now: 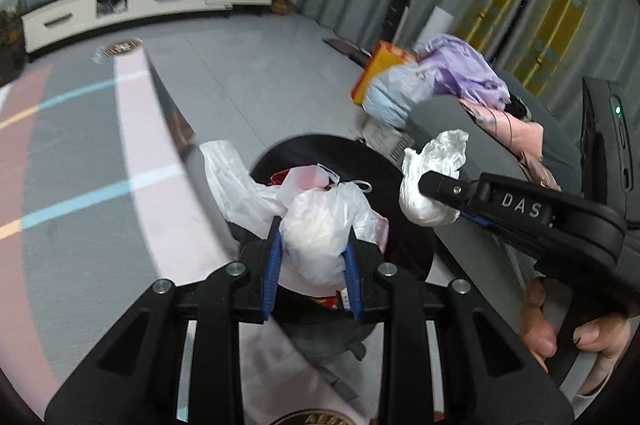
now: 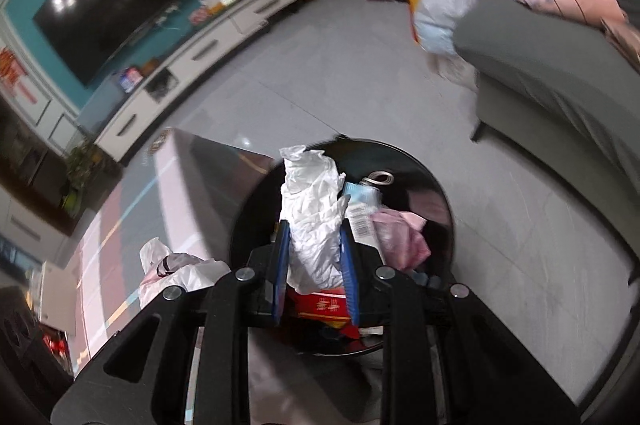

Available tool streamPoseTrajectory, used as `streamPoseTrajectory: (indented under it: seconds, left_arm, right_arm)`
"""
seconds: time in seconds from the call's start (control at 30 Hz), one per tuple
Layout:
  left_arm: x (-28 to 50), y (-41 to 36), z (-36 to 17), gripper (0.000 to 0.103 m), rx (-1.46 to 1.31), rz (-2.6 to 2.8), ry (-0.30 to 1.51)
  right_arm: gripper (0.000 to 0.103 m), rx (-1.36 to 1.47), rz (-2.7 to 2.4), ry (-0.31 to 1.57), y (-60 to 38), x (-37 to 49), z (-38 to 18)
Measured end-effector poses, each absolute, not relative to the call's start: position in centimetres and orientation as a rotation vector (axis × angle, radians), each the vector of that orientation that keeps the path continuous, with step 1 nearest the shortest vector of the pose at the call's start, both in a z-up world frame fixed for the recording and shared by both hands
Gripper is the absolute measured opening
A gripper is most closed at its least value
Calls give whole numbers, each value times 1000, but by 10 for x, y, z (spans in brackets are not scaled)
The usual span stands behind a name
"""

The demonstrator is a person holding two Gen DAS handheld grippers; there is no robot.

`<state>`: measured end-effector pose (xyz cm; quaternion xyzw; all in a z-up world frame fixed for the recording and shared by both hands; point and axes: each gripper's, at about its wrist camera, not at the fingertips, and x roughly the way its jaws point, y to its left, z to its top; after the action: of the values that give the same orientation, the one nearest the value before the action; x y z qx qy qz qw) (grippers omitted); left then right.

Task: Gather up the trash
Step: 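Carry the white plastic bag and tissue to the black bin, then open both grippers over the black bin to drop the items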

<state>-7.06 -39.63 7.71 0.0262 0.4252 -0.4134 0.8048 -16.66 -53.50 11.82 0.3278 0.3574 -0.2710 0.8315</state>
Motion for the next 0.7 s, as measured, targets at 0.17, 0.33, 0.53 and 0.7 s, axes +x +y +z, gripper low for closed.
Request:
streamPoseTrajectory:
  seconds: [0.17,0.33,0.53,0.7]
  left_arm:
    - [-65,-424,55,29,91,-911,979]
    - [-64,-443,40,29,121,-927,1023]
    - [-65,-455,33,34,150,-927,1038]
    - [-64,-452,41,48,135,-925,1018]
  right_arm:
    - [25,769,-634,815,-553,-172,97]
    - [25,792,-664,855,-558,-171,86]
    - [31,784,-671,867,-556,-169,86]
    - [43,757,-688,865,-553,-169,89]
